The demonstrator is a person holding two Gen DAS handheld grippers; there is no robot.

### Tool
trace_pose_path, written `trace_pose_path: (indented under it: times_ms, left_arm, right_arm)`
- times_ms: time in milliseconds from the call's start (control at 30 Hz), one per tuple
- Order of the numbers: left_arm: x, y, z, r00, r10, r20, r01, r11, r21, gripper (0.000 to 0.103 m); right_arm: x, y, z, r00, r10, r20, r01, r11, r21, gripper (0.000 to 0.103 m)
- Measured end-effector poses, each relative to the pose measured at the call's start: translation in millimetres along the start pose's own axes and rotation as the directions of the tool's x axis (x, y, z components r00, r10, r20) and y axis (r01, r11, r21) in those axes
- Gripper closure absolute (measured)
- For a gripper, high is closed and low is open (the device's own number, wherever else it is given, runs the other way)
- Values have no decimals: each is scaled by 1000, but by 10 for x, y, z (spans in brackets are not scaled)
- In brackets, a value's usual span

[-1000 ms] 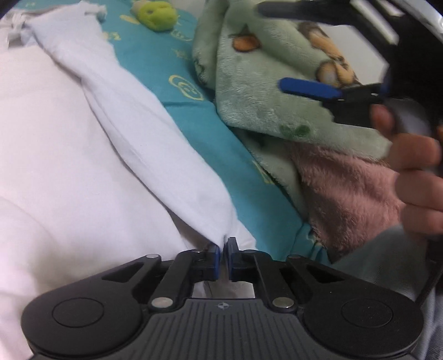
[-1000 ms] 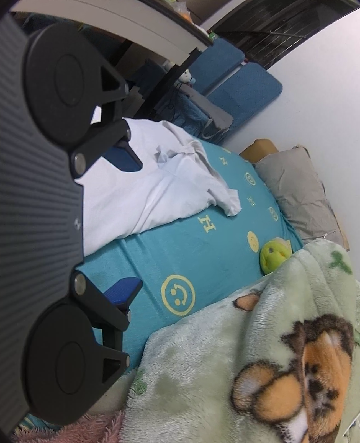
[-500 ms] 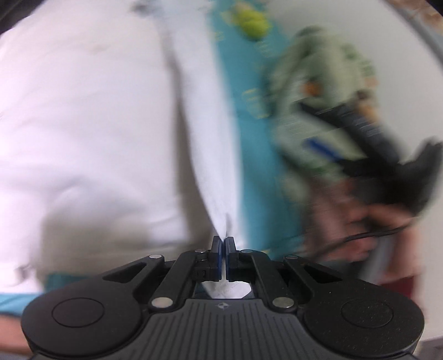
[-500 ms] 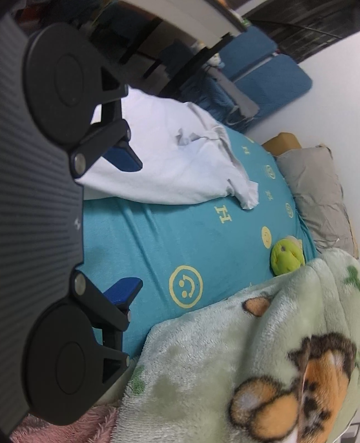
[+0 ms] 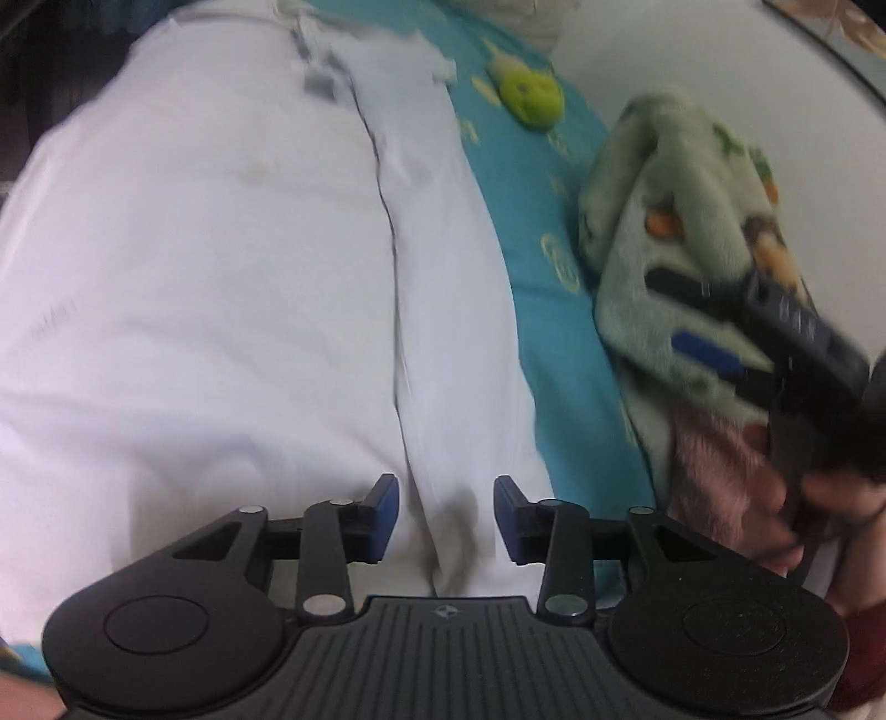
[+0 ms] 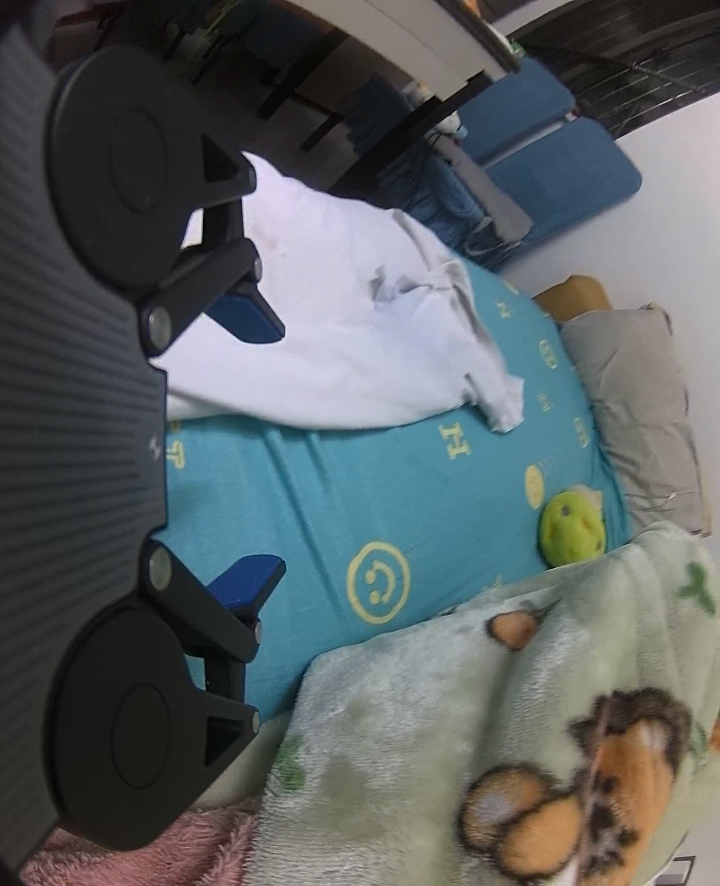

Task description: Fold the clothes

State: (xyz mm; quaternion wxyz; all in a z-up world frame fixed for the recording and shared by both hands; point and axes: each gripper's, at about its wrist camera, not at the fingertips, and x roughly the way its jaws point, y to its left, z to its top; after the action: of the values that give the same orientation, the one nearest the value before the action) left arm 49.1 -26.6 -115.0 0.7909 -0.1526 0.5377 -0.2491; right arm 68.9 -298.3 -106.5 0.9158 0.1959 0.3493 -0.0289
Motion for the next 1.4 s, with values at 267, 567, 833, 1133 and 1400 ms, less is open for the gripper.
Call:
trace_pose_path:
  times_ms: [267,567,833,1133,1400]
  left_arm:
    - [-411,135,504,956,137,258,-147,989,18,17]
    - [-506,1554,1494,912,247,328,-104,912,-396,8]
    - [10,3354,1889,916,246,318,99,629,-771,8]
    - [794,4468,1773,908,58,416,367,371,-853,17]
    - [1147,4546,1920,892,-51,450,437,354,-827,35]
  right_arm:
    - [-19,211,-37,998,56,31,-54,996,-69,18]
    - [85,346,-107,994,110,-12,-110,991,-77,18]
    - [412,361,-127,996,67,-54,-72,994,-82,18]
    - [1019,458,-158,987,-1,-161,-22,990,-140,18]
    - [1353,355,-183,971,-35,-237,11,995,-100,18]
